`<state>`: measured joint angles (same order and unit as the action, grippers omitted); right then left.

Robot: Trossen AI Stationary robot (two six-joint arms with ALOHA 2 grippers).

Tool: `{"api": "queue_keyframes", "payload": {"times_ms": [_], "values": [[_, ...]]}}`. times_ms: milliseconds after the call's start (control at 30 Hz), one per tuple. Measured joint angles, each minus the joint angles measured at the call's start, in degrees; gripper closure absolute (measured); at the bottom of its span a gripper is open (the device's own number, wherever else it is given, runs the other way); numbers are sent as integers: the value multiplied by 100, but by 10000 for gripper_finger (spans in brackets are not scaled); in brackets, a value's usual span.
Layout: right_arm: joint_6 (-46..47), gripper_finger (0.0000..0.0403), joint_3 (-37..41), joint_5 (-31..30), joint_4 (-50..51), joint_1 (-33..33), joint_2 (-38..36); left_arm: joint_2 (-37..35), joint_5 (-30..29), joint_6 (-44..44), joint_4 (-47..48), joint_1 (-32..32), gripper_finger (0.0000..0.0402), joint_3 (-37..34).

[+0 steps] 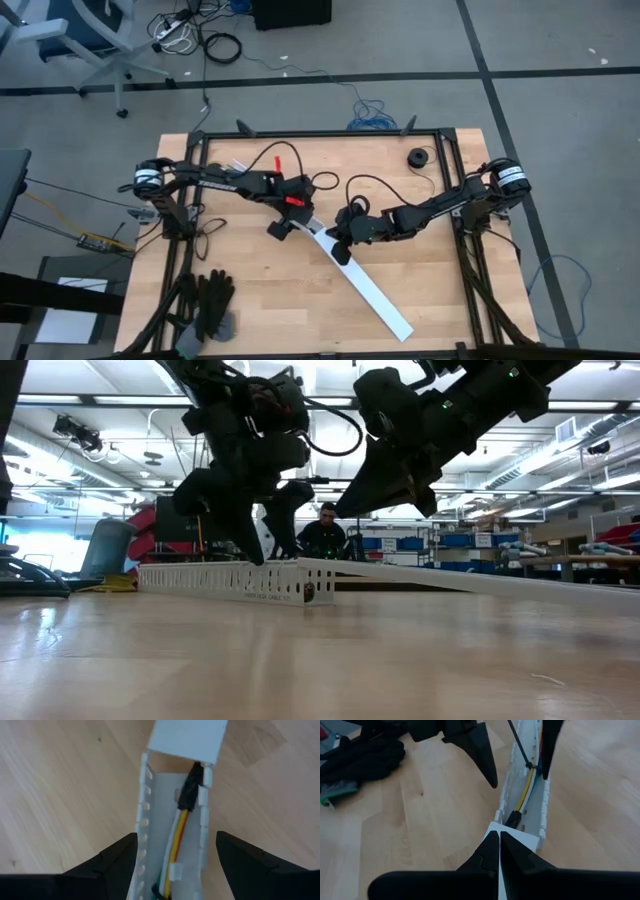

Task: Ziptie cables
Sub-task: Close the white cable duct

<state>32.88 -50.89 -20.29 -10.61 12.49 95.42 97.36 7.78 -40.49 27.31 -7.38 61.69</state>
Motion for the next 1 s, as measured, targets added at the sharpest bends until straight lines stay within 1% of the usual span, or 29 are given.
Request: {"api": "queue_keyframes", "payload": {"times_ms": [300,733,1000], "values": [[-29,403,-2,56,36,0,3,192,104,-14,99,73,155,350],[-87,403,-2,58,2,0,7,197,161,-118,67,222,168,352],[-89,403,-2,58,-7,0,7,242,163,-111,-211,221,169,350]]}}
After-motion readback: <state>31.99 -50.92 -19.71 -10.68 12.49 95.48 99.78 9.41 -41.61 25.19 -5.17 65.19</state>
